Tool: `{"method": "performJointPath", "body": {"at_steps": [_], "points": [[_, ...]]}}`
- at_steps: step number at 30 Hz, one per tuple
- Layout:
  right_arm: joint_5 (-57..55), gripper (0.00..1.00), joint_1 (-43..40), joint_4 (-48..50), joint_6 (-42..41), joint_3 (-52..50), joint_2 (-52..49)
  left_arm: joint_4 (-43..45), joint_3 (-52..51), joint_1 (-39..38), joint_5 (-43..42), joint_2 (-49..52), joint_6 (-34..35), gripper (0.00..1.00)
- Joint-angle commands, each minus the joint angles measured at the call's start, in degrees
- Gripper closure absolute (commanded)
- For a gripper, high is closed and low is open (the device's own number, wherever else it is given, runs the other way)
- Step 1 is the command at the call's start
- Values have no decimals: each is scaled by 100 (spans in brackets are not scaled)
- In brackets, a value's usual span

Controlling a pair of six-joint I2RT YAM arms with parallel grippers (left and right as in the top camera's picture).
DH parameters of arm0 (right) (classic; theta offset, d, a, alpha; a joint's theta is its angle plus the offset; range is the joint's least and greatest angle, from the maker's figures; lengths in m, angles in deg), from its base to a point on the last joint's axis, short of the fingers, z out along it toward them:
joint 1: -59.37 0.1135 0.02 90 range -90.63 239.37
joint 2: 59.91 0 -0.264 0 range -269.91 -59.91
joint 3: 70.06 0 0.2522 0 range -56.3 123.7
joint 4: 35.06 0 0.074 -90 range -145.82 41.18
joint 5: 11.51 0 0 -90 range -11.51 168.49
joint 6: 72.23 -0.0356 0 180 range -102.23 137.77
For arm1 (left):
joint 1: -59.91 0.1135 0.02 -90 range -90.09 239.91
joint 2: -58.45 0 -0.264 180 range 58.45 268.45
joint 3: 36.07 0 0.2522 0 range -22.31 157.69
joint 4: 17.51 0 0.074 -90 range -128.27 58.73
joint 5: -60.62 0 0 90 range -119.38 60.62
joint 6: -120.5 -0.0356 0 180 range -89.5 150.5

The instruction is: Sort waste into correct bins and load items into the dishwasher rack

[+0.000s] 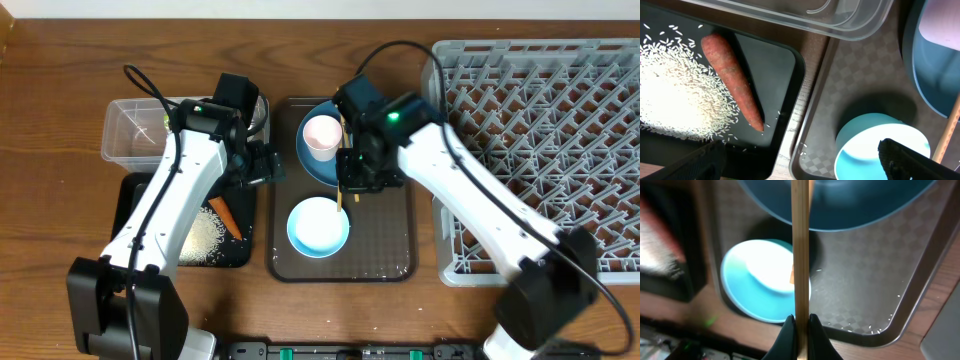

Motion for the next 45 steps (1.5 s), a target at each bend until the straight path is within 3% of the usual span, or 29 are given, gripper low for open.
{"method": "performJointPath", "body": {"at_steps": [1,6,9,12,17,24,32,42,43,44,45], "points": [[52,99,-243,-42,557,136,518,-33,37,20,48,-103,-96,1],[-92,99,-852,-122,1637,136,1182,-33,37,20,48,-103,-96,1],[-841,99,-1355,-179,2194,136,1482,-33,37,20,48,-103,-96,1],[-1456,99,-1843,-273,2577,136,1569,-33,37,20,48,-103,-96,1],[-1480,99,-2315,-319,3274,-9,1478,-33,37,20,48,-105,-96,1],[-1495,99,-2658,-74,3292,-492,1290,-33,37,20,48,-103,-96,1],[-1486,99,-2710,885,3281,-1565,1257,-33,37,20,48,-103,-96,1],[-1486,98,-2710,1705,2826,-2564,1250,-33,37,20,48,-103,-96,1],[-1482,92,-2710,1779,2813,-2647,1250,-33,37,20,48,-103,-96,1],[-1456,76,-2710,1818,2813,-2702,1250,-33,37,20,48,-103,-96,1],[-1443,68,-2710,1840,2813,-2728,1250,-33,37,20,48,-103,-96,1]]}}
